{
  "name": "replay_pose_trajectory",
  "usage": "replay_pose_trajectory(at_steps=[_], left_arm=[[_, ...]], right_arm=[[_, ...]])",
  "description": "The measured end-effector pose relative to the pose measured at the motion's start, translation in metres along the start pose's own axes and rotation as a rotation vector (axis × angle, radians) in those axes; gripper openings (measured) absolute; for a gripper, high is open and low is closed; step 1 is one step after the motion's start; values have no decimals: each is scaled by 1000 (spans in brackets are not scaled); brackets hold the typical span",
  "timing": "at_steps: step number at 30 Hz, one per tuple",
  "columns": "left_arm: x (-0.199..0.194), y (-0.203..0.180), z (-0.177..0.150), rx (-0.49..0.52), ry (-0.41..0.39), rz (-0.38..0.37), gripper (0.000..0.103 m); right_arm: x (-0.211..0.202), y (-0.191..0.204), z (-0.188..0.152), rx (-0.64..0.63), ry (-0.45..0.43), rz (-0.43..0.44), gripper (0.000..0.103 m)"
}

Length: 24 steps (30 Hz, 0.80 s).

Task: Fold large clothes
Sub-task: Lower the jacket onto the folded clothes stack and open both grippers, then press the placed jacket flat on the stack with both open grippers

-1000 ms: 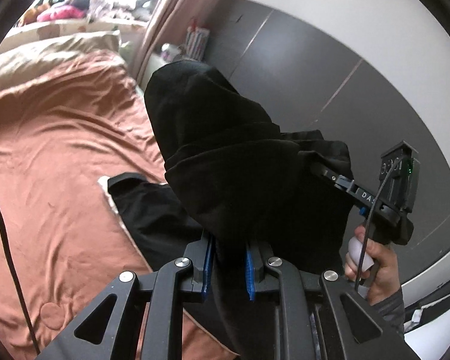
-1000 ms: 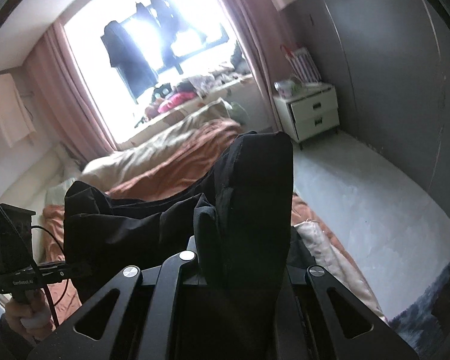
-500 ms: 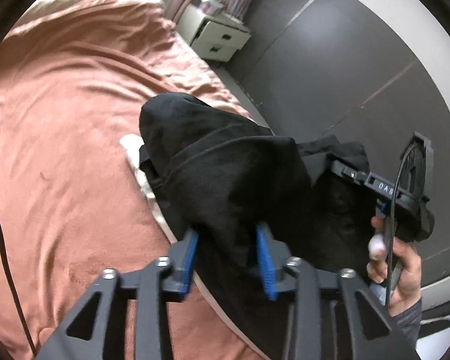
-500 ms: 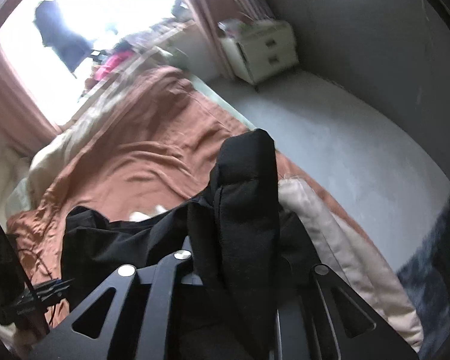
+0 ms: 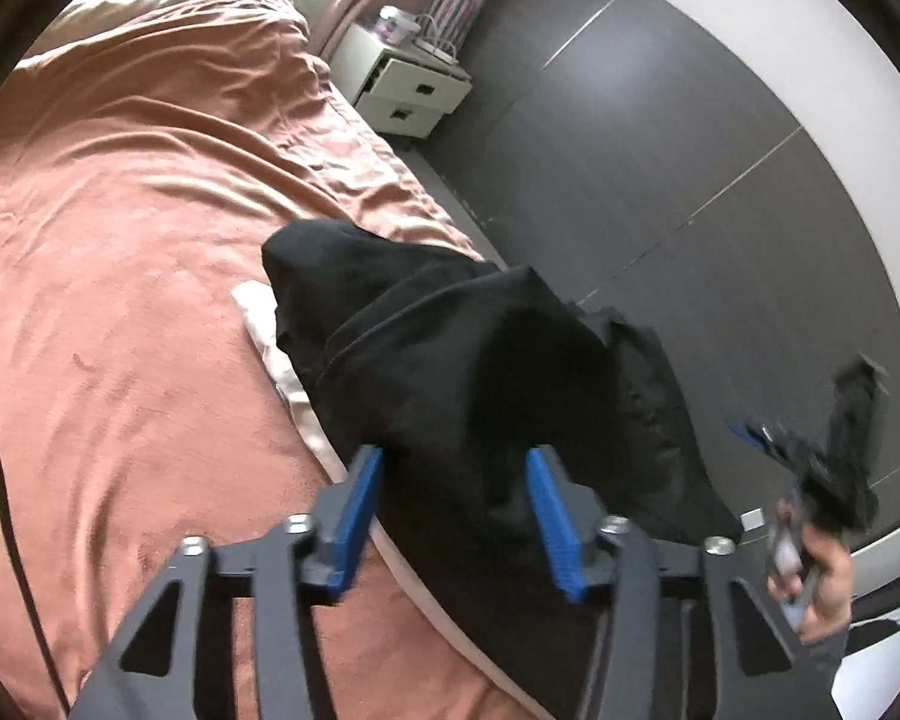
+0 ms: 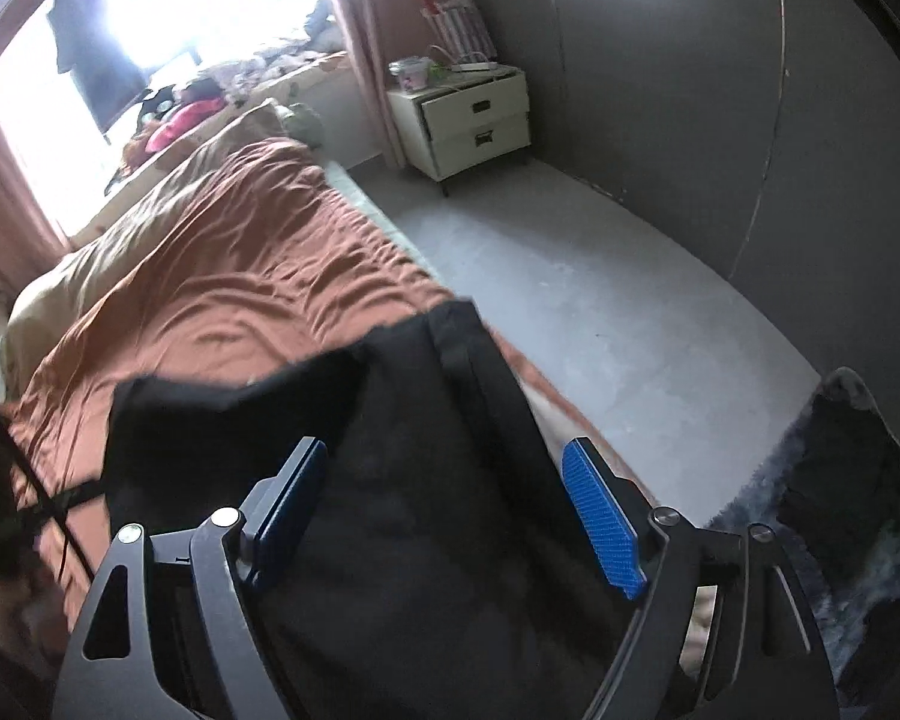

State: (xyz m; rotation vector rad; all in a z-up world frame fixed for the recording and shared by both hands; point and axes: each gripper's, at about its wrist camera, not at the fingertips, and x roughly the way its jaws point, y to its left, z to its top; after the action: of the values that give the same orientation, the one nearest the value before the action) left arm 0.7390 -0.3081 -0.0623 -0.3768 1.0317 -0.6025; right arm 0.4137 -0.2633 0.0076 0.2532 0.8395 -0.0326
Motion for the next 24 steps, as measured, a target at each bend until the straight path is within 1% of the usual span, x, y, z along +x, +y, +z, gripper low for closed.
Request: replay_pose_trajectory(at_steps=[1, 3, 5, 6, 7, 11, 13, 15, 17, 19, 21, 23, 24], left_arm=[[3, 1, 2, 2, 1, 15, 43], [13, 5, 8, -16, 14, 15, 41], [21, 7, 12, -27, 23, 16, 39], [25, 7, 14, -28, 27, 18, 38], [31, 6, 18, -24, 30, 26, 38], [39, -1, 24, 24, 10, 69, 38], [41, -2, 28, 57, -15, 157, 38], [40, 2, 28, 57, -18, 202, 39], [37, 6, 28, 45, -20, 210, 39], [27, 4, 27, 62, -45, 246, 39], [11, -2, 28, 87, -97, 294, 39], [1, -14, 28, 134, -121, 284, 39], [0, -20, 29, 161, -113, 265, 39]], right_arm=[[-6, -4, -10, -2, -3, -2, 79], [-14, -14, -33, 3, 4, -5, 79], [-17, -26, -52, 14, 18, -30, 76], [-21, -35, -64, 38, 24, -61, 76], [-25, -43, -74, 64, 22, -69, 76], [-59, -79, -113, 197, -12, -40, 76], [-69, -90, -129, 246, -16, -24, 76], [-72, -94, -142, 283, -11, -11, 76], [-74, -97, -152, 318, -8, 35, 76], [-72, -94, -152, 332, -10, 75, 76], [-69, -93, -152, 330, -22, 83, 76], [-62, -93, -149, 341, -28, 85, 76], [-55, -92, -148, 347, -30, 93, 76]])
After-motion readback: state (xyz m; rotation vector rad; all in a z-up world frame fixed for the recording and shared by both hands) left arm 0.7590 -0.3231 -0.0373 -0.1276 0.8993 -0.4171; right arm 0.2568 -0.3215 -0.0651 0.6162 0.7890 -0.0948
